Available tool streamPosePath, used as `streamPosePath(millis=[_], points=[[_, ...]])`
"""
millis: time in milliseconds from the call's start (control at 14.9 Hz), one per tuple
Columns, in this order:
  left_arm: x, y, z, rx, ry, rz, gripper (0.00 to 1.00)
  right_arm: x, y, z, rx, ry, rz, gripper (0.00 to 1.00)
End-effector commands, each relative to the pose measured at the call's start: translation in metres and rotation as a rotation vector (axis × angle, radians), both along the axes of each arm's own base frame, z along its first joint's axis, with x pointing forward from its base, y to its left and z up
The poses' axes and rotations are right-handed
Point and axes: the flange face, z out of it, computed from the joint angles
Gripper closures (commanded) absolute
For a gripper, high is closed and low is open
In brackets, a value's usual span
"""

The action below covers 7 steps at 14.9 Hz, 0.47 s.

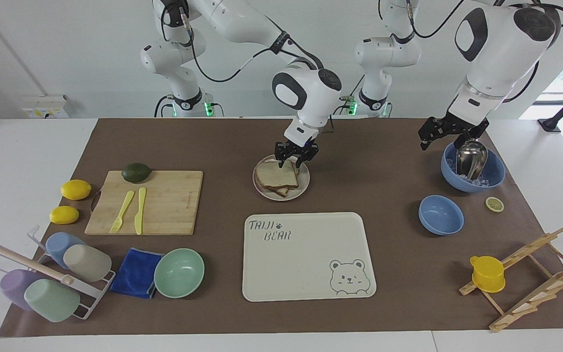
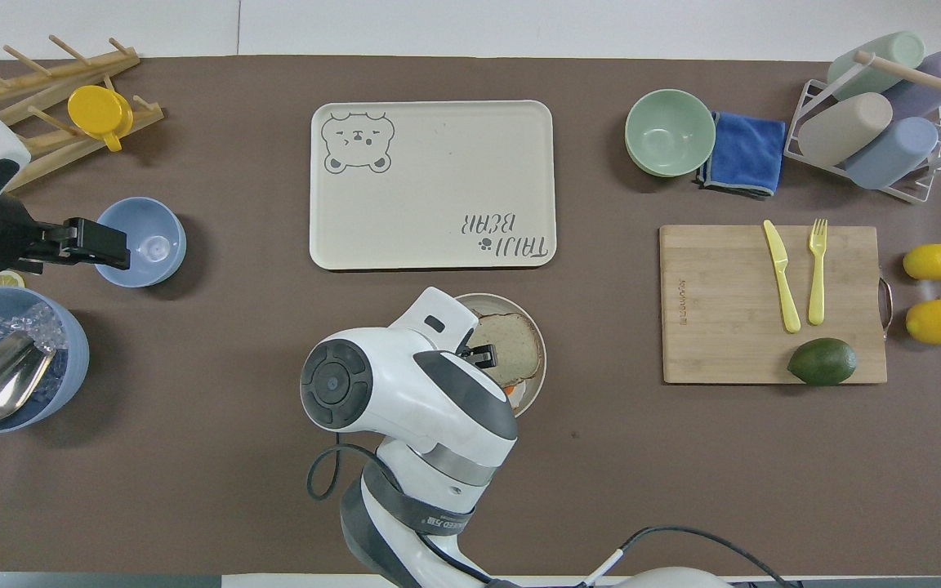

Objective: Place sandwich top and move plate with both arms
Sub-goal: 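Carry the bread slice over the plate and lower it onto the egg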

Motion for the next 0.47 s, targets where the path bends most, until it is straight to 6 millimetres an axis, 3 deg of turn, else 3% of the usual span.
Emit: streamPosePath(millis=[0, 134, 268, 401], points=[[-0.007, -0.004, -0.005, -0.013, -0.033, 0.025, 0.00, 0.033, -0.041, 0.064, 0.114, -0.024, -0.106, 0.00], [-0.006, -0.015, -0.020, -0.023, -0.034, 0.024, 0.00, 0.063, -0.094, 0.102, 0.153, -0.032, -0.111, 0.00], [-0.006, -0.041, -0.036, -0.061, -0.039, 0.046, 0.00, 0.093, -0.158, 0.127, 0.177, -0.015, -0.136, 0.00], [-0.007, -0.081, -0.061, -0.095, -0.038, 0.076, 0.00, 0.124, -0.236, 0.146, 0.172, 0.020, -0.108, 0.00]])
